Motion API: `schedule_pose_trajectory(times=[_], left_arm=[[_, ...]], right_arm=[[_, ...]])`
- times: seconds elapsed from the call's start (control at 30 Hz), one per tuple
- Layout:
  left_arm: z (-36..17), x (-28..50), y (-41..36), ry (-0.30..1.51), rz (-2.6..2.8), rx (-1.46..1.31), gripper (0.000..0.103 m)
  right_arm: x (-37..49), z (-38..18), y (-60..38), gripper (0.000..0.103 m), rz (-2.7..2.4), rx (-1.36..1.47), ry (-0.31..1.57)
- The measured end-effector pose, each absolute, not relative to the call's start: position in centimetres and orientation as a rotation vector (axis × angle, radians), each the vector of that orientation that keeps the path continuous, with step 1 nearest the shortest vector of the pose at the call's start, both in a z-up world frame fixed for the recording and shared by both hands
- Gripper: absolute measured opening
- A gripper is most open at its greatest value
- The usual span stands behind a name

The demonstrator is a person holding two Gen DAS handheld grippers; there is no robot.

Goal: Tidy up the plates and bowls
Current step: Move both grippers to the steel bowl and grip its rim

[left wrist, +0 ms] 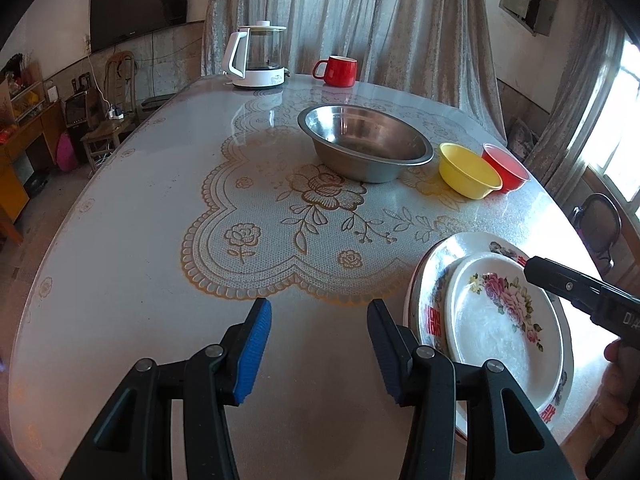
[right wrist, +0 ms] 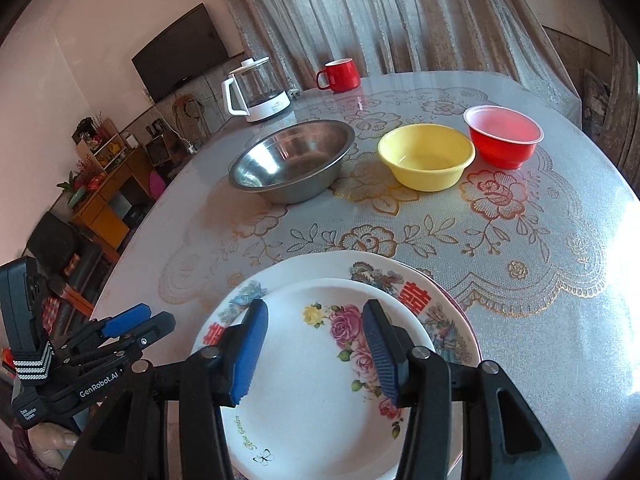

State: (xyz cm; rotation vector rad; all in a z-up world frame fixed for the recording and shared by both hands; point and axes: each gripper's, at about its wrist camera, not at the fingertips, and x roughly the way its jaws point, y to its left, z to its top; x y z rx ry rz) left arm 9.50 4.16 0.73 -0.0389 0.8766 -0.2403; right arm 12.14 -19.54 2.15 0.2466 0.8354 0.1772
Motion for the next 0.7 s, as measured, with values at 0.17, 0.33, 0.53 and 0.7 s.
schedule_pose_trajectory(times=[0.17, 0.33, 0.53, 0.7], left_arm=[[0.8, 9.7, 4.1, 0.875, -0.251, -0.031, 0.051], [0.3, 10.6, 4.1, 0.896, -0.236, -0.024, 0.051], [0.4, 12.7, 4.4, 0.898, -0.249, -0.053, 0.050], [1.2, 15.5, 5.2, 0.884, -0.283, -0.122, 0.044]], right_arm=[[12.3, 2.2, -19.5, 0.050, 0.182, 0.240, 0.841], [13.4, 2.2, -20.2, 0.050, 0.202, 0.290, 0.862], [15.7, 1.7, -20.0, 0.050, 0.238, 0.337, 0.896], [18.1, 1.8, -19.6, 0.050, 0.234, 0.349, 0.911]])
